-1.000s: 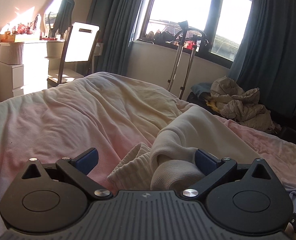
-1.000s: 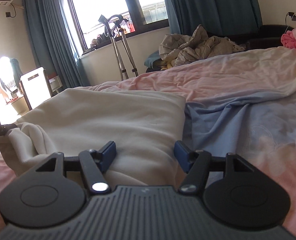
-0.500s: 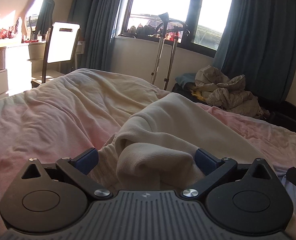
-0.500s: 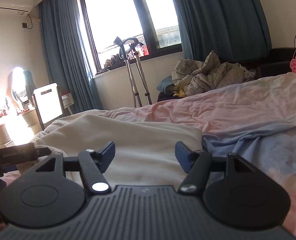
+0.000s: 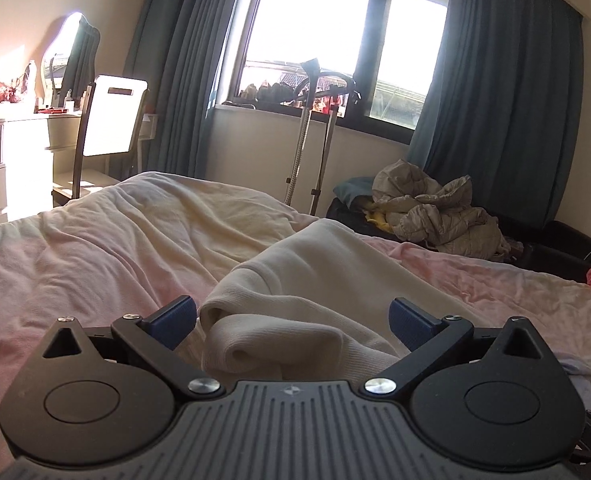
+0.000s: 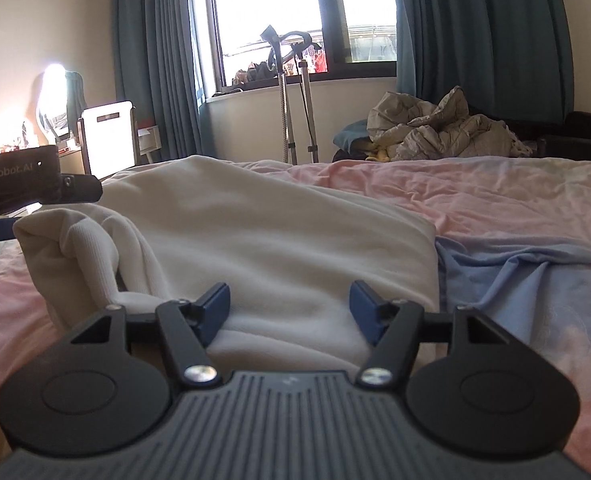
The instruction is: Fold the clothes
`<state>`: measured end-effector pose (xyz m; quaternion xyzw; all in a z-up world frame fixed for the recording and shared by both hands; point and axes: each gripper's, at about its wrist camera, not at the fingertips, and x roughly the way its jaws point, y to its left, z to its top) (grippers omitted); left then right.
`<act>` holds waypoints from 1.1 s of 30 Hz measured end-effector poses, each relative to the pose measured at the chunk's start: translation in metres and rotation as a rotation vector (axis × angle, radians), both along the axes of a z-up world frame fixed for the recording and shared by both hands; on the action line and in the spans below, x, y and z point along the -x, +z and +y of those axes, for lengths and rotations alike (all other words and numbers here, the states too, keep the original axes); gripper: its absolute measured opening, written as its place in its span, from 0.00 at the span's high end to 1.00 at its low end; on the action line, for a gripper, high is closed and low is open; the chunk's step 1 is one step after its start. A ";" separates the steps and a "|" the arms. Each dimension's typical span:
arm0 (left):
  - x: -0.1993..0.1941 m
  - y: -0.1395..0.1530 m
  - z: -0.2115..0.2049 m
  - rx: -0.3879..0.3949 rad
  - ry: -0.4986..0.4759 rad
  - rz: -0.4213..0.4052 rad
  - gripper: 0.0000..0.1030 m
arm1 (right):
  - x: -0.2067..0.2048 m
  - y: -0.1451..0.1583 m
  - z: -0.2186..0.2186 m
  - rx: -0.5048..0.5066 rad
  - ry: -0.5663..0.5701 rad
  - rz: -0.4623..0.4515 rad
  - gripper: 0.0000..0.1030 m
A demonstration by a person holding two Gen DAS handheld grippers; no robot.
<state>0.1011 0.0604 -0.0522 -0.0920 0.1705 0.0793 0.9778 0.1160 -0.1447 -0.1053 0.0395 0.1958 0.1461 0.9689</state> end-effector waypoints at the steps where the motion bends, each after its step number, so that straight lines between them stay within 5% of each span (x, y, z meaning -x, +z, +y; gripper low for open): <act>1: -0.002 -0.002 -0.001 -0.009 0.006 0.016 0.00 | 0.000 -0.001 0.000 0.000 0.000 -0.002 0.34; 14: -0.013 -0.015 0.005 -0.005 0.046 0.087 0.00 | 0.008 0.016 -0.012 -0.107 -0.068 -0.094 0.35; 19: -0.013 -0.015 0.004 0.000 0.048 0.088 0.00 | -0.008 -0.002 -0.013 -0.076 -0.096 0.021 0.34; 22: -0.011 -0.013 0.005 0.028 0.050 0.099 0.00 | -0.008 -0.006 -0.011 -0.066 -0.086 0.008 0.31; 25: -0.007 -0.009 0.012 0.128 0.030 0.133 0.00 | -0.008 -0.007 -0.011 -0.067 -0.088 0.007 0.31; 33: 0.014 -0.023 0.042 0.593 0.002 0.278 0.00 | -0.006 -0.010 -0.010 -0.069 -0.090 -0.003 0.31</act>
